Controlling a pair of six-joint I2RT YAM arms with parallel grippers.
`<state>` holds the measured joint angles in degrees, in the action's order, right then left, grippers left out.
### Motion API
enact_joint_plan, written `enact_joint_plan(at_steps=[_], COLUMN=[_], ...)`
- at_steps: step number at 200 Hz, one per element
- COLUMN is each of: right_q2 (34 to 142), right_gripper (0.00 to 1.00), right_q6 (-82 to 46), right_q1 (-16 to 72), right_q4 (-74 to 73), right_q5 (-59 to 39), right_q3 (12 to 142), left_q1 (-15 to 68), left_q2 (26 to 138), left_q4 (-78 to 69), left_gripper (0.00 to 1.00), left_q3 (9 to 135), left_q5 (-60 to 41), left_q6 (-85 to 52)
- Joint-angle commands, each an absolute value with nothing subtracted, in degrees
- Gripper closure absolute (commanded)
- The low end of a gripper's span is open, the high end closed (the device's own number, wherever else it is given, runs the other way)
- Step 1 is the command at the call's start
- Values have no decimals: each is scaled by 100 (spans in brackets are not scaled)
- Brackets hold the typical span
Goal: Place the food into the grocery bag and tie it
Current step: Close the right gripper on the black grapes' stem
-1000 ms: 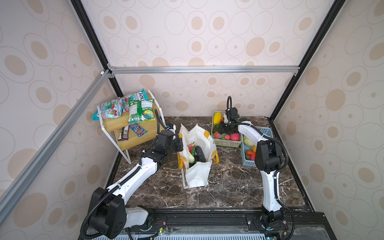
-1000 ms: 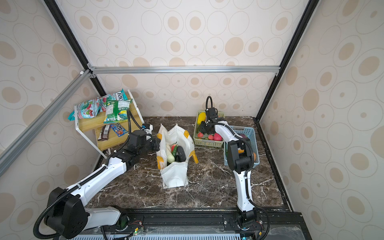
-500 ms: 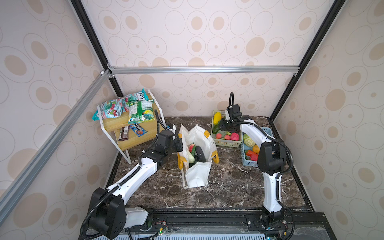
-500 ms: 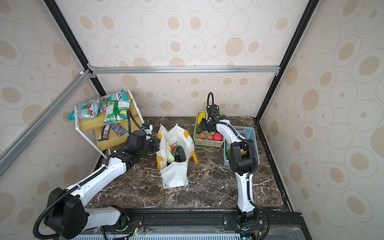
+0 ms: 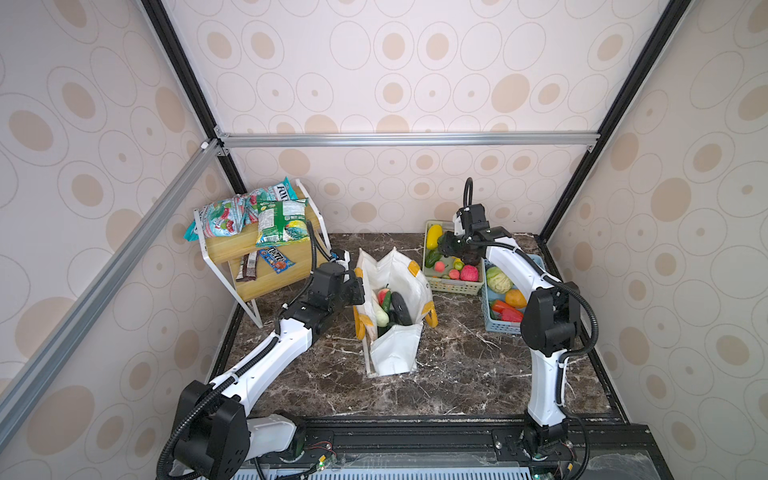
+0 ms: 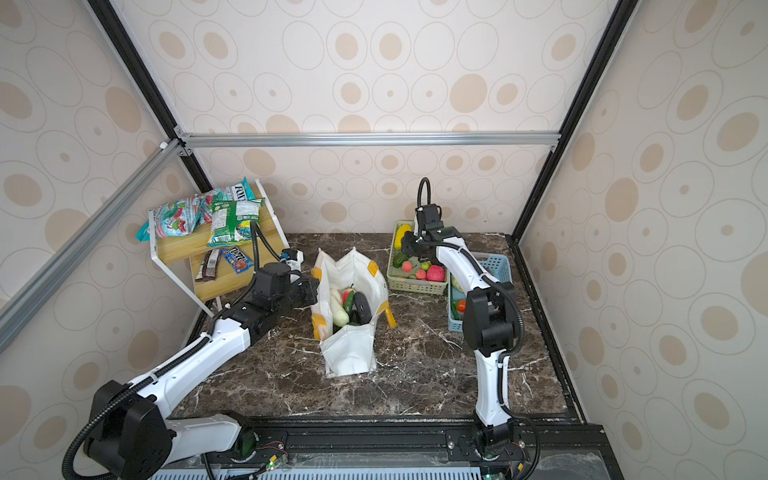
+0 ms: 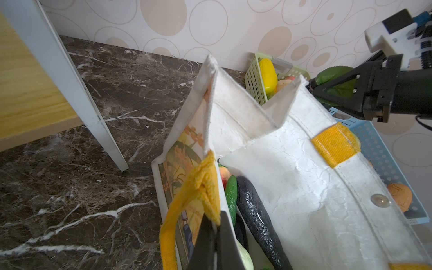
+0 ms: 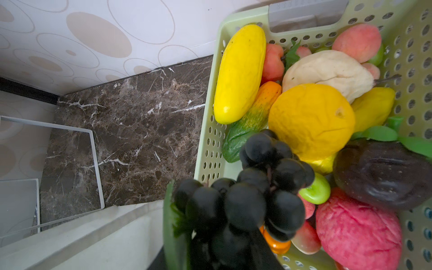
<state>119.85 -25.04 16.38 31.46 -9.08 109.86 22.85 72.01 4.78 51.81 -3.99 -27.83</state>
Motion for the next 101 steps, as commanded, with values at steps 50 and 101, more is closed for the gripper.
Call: enact_joint_plan(at_steps=[50, 101], right_q2=[11524, 11410], right_gripper=[64, 64], right_q6=[-2435, -2417], right_q1=[1635, 1639], right_q4=[3161, 3169], right_q5=[-914, -930], right_q3=[10828, 10800], left_q1=[2258, 2255], left_q2=[6996, 6978], left_q4=[457, 438], left_gripper=[100, 100], left_q3=[5150, 5143], left_q5=[-483, -491], left_q6=[-2821, -2848])
